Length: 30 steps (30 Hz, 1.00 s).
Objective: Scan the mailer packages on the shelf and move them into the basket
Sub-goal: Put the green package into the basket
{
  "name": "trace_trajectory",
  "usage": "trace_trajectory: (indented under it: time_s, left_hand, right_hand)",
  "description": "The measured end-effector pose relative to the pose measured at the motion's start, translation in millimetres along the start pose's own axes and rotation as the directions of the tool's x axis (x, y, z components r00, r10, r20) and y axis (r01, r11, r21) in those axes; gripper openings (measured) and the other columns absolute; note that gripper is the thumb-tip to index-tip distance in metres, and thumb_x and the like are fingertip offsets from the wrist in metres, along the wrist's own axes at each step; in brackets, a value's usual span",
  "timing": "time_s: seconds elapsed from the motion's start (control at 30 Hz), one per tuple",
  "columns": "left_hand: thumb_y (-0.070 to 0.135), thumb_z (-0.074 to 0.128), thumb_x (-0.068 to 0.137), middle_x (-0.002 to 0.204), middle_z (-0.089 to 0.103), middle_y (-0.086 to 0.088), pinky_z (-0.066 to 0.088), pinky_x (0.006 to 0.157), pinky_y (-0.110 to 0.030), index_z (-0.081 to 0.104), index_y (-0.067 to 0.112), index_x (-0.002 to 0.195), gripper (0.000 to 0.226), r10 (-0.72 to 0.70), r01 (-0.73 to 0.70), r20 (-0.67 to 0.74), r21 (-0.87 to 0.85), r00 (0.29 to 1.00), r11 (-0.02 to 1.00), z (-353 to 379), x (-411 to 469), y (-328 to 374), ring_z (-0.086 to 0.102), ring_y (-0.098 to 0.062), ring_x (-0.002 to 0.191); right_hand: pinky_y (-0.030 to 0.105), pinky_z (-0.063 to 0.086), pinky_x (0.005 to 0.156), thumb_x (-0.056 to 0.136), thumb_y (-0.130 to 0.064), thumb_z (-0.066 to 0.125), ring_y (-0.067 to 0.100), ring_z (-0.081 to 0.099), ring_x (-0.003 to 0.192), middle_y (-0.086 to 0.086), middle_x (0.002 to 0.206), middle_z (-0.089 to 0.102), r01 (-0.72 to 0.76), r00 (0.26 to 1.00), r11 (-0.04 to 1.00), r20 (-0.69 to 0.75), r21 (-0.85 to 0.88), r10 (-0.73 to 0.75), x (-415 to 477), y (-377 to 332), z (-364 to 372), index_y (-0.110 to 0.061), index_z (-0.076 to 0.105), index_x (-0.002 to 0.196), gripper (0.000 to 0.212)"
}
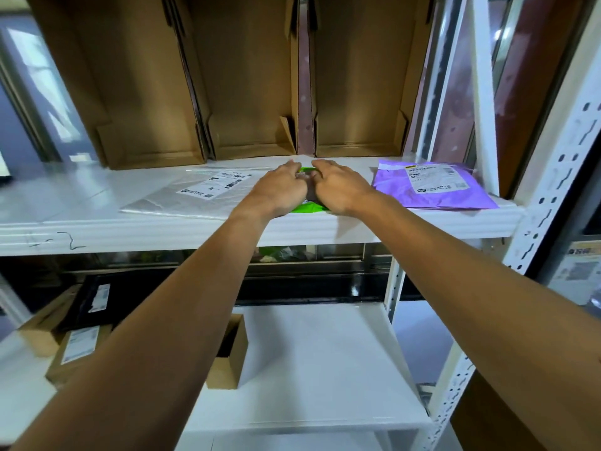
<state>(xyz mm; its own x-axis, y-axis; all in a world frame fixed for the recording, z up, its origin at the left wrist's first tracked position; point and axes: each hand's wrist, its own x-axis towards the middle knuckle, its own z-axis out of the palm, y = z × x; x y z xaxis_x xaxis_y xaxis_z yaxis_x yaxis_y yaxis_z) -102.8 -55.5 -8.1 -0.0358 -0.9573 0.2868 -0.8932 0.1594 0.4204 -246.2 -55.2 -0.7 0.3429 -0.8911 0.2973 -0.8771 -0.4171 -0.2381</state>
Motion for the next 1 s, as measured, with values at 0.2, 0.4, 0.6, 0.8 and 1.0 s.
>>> trace_trajectory:
  time_s: [0.2, 0.4, 0.6, 0.8, 1.0]
  left_hand:
    - [0.028, 0.029, 0.107, 0.155, 0.041, -0.009, 0.032, 0.110, -0.037, 0.043, 0.021, 0.148, 0.044, 0.074, -0.076, 0.043, 0.046, 0.996, 0.996, 2.0, -2.3, 3.1, 0.039, -0.031, 0.138]
    - [0.014, 0.029, 0.104, 0.138, 0.048, -0.024, 0.037, 0.102, -0.041, 0.051, 0.001, 0.130, 0.037, -0.056, 0.052, 0.100, 0.043, 0.993, 0.998, 2.3, -2.2, 7.5, 0.046, -0.036, 0.126]
    - [0.014, 0.030, 0.104, 0.138, 0.049, -0.022, 0.038, 0.107, -0.046, 0.053, 0.006, 0.131, 0.036, -0.010, -0.010, 0.116, 0.169, 0.993, 0.986, 0.0, -1.1, 9.1, 0.040, -0.036, 0.133]
    - [0.015, 0.027, 0.106, 0.131, 0.054, -0.021, 0.038, 0.095, -0.040, 0.058, 0.006, 0.125, 0.038, 0.012, -0.016, 0.024, 0.182, 1.000, 0.983, -1.6, -11.2, 15.2, 0.049, -0.035, 0.121]
    - [0.042, 0.036, 0.099, 0.122, 0.059, -0.020, 0.042, 0.087, -0.043, 0.052, 0.009, 0.110, 0.038, -0.125, 0.137, -0.160, 0.064, 0.979, 0.989, -0.5, -13.6, 9.9, 0.053, -0.038, 0.114]
  right_hand:
    - [0.039, 0.034, 0.105, 0.106, -0.029, 0.029, 0.030, 0.041, 0.136, 0.010, 0.151, 0.041, 0.073, 0.994, 0.995, 0.086, -0.069, -0.067, -1.4, -2.6, -0.1, -0.016, 0.040, 0.147, 0.045]
    - [0.043, 0.037, 0.109, 0.104, -0.020, 0.035, 0.031, 0.038, 0.136, 0.014, 0.149, 0.039, 0.061, 0.983, 0.989, 0.180, -0.134, -0.037, 3.2, -5.0, 0.5, -0.009, 0.043, 0.145, 0.043]
    - [0.045, 0.031, 0.115, 0.103, -0.016, 0.040, 0.032, 0.030, 0.142, 0.016, 0.153, 0.033, 0.116, 0.973, 0.970, 0.220, -0.213, -0.068, 6.1, -4.7, -0.3, -0.006, 0.037, 0.148, 0.046]
    - [0.048, 0.031, 0.115, 0.102, -0.018, 0.037, 0.032, 0.028, 0.144, 0.014, 0.156, 0.030, 0.058, 0.981, 0.985, 0.193, -0.160, -0.026, 3.6, -2.6, 1.8, -0.006, 0.038, 0.148, 0.048]
    - [0.043, 0.038, 0.099, 0.101, -0.044, 0.032, 0.037, 0.044, 0.130, 0.019, 0.143, 0.045, -0.204, 0.978, 0.979, -0.038, 0.020, 0.204, -1.0, -2.2, 2.4, -0.007, 0.040, 0.139, 0.054]
